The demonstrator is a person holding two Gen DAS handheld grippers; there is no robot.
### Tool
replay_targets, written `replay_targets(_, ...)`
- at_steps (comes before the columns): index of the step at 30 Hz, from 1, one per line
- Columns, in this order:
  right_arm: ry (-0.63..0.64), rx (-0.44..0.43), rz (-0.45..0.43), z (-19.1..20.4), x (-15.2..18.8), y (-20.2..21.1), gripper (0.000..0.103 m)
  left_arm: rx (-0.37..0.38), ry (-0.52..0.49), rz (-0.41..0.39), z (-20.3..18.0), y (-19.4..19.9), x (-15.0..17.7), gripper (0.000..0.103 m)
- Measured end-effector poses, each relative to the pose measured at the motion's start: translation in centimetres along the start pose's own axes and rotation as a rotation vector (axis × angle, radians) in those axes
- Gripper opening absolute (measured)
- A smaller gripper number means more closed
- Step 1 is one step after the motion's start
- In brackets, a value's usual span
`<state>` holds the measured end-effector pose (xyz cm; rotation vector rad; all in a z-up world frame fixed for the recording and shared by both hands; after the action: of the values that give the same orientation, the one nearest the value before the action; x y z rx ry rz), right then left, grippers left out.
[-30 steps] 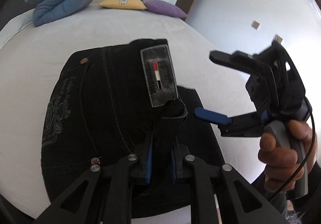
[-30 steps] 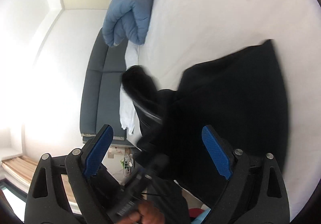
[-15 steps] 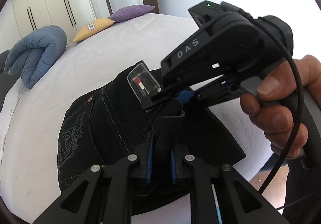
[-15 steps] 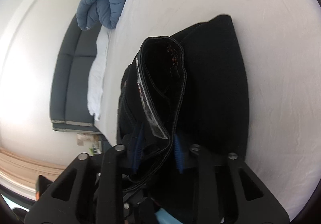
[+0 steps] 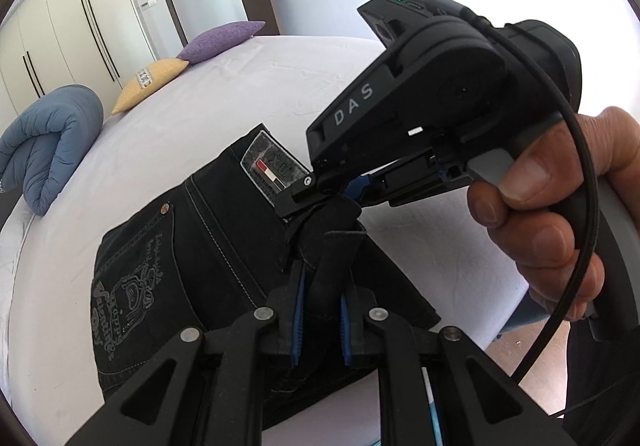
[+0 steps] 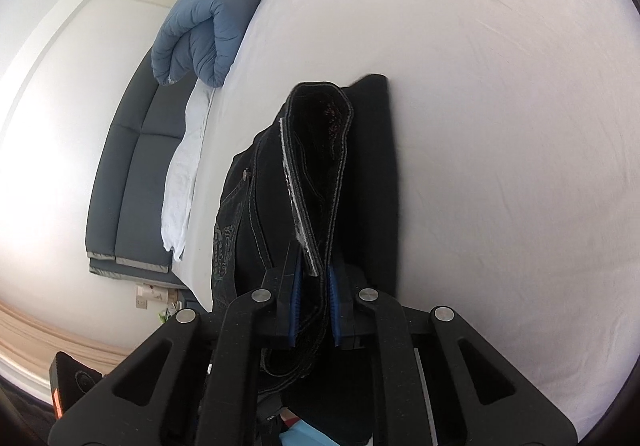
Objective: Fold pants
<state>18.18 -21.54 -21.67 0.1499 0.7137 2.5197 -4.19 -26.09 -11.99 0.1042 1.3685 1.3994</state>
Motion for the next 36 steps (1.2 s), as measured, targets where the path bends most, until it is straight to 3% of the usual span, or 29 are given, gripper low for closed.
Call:
replay_targets(6, -0.023, -0.032, -0.011, -2.3, 0.6, -0.9, 0.011, 0.045, -0.006, 0.002, -0.5, 0.2, 2.7, 0.020)
replay_targets(8, -0.038, -0.053, -0.004, -2.6, 0.8, -0.7, 0.012, 0.069, 0.006, -0.008, -0.3, 0.8, 3.0, 0.039)
replay_targets(10, -0.066, -0.043, -0.001, -2.3, 0.9, -0.8, 0.014, 0.107, 0.053, -0.026, 0.3, 2.5, 3.2, 0.071)
replay_targets(13, -0.071, 0.015, -0.057, -2.4, 1.2, 1.2, 0.015, 0.147, 0.161, -0.086, 2.7, 6.3, 4.1, 0.086)
replay_targets(15, -0.052, 0.063, -0.132, -2.4, 1.2, 3.7, 0.015, 0.140, 0.206, -0.112, 4.8, 8.4, 4.9, 0.087)
replay_targets(17, -0.038, -0.006, -0.149, -0.5, 1.2, 5.4, 0.015, 0.112, 0.254, -0.117, 7.5, 9.5, 5.8, 0.087)
replay_targets(20, 0.074, -0.102, -0.091, 4.3, 2.3, 4.9, 0.015, 0.101, 0.355, -0.114, 12.7, 9.1, 6.9, 0.084)
replay_targets(22, 0.150, -0.088, -0.027, 6.1, 3.4, 2.8, 0.015, 0.123, 0.386, -0.105, 14.8, 8.0, 7.2, 0.067)
replay_targets(24, 0.162, -0.017, 0.030, 5.0, 4.3, 0.0, 0.015, 0.134, 0.404, -0.065, 16.0, 6.1, 8.0, 0.064)
replay_targets(26, 0.134, 0.124, 0.070, 1.3, 5.1, -2.7, 0.013, 0.159, 0.445, 0.013, 16.2, 3.2, 10.1, 0.056)
replay_targets(28, 0.151, 0.062, 0.016, 0.8, 5.5, -2.4, 0.013, 0.199, 0.498, 0.067, 15.6, 0.7, 11.9, 0.050)
replay_targets(30, 0.134, 0.029, -0.004, 0.3, 6.0, -1.6, 0.013, 0.191, 0.497, 0.036, 15.2, 0.9, 12.9, 0.049)
replay_targets(33, 0.132, -0.009, -0.017, -0.1, 6.4, -0.7, 0.013, 0.220, 0.510, 0.010, 15.6, 2.5, 12.1, 0.049)
replay_targets(36, 0.129, 0.005, -0.010, -0.4, 6.2, -0.9, 0.009, 0.176, 0.492, -0.030, 18.3, 2.7, 10.2, 0.049)
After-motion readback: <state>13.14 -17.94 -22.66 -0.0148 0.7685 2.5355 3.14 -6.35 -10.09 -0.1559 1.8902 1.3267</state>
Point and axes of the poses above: each gripper's, at about its wrist camera, not at the fingertips, and y roughly against the way its jaws point, z to its left, x to its underside, the point moved 9 cm from there along -y, roughly the way its jaws point, and after that the axes turned 12 degrees about -y, right-handed, at the moved point
